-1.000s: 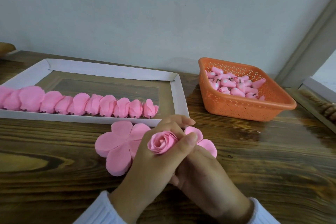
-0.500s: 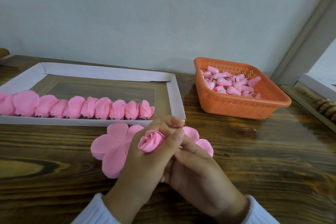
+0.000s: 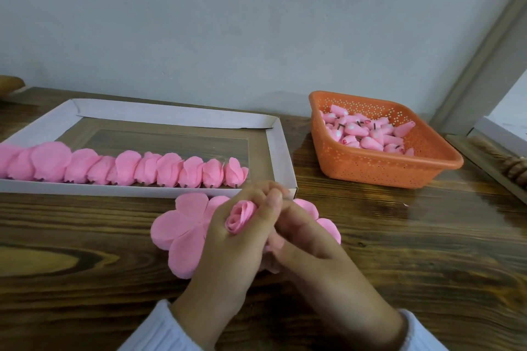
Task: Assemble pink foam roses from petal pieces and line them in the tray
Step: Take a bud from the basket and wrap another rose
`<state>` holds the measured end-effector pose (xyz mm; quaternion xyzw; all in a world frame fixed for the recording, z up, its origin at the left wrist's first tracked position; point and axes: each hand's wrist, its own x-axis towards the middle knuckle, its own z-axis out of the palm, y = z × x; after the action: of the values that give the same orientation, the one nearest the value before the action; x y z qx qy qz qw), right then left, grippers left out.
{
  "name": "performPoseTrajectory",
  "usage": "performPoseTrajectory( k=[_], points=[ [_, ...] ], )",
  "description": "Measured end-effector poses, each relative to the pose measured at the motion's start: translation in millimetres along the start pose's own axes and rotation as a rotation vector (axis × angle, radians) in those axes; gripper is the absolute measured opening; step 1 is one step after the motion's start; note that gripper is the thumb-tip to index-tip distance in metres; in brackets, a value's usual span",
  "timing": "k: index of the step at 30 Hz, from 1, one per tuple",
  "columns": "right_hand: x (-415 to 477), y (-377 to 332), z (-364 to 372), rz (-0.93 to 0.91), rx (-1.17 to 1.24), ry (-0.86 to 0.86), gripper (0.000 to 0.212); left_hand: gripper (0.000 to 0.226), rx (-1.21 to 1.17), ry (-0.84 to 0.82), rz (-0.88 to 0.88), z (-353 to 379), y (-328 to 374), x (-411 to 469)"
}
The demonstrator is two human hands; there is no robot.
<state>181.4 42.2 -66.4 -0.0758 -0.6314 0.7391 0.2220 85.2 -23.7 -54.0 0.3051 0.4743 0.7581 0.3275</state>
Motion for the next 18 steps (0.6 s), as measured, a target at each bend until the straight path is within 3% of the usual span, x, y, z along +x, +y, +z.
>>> performPoseTrajectory(
  k=[5,9,18],
  points=[
    [0.2,-8.4,-1.7,-0.13,-0.289,0.046,0.024,0.029,-0.096,-0.098,-0.008,-1.0,-2.5,0.9],
    [2.6,-19.2,-0.4,-0.149,-0.534,0.06,0.028,0.024,-0.119,-0.107,-0.009,-3.9,-1.5,2.2],
    [22.9,-52.9,-2.7,0.046,-0.786,-0.119,0.018,0.039,-0.142,-0.05,-0.044,-7.8,-2.9,7.0]
  ],
)
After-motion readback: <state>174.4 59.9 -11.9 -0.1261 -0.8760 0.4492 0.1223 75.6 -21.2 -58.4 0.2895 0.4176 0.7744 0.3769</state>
